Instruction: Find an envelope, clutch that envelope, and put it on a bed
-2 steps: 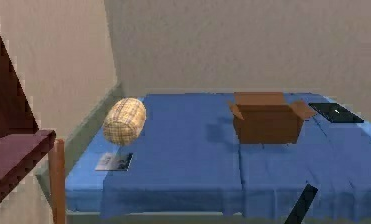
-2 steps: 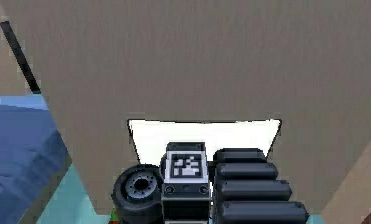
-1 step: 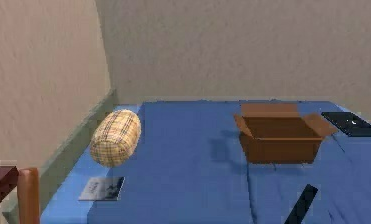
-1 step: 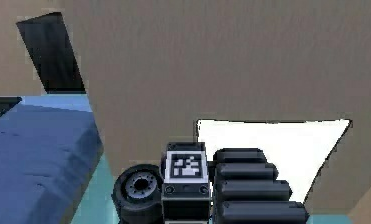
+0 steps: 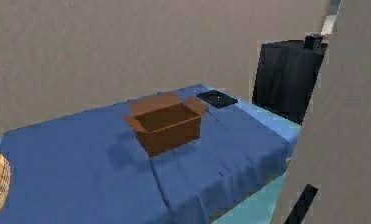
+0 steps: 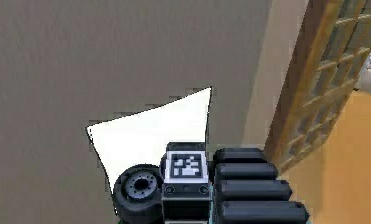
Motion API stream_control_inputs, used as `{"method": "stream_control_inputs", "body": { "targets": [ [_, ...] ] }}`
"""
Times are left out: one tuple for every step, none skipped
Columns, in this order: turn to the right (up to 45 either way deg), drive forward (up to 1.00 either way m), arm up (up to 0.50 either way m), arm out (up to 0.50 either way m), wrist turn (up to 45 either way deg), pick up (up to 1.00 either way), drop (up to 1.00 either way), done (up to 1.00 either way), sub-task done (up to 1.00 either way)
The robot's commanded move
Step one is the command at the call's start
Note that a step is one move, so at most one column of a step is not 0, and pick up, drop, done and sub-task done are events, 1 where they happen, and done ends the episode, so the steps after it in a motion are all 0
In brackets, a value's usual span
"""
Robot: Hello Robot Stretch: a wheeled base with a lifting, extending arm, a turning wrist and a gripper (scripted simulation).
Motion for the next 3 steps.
{"method": "stream_control_inputs", "body": {
  "targets": [
    [0.0, 0.15, 0.00, 0.00, 0.0, 0.00, 0.00, 0.00, 0.00],
    [45.0, 0.00, 0.00, 0.00, 0.0, 0.00, 0.00, 0.00, 0.00],
    [45.0, 0.00, 0.00, 0.00, 0.0, 0.00, 0.00, 0.00, 0.00]
  ]
}}
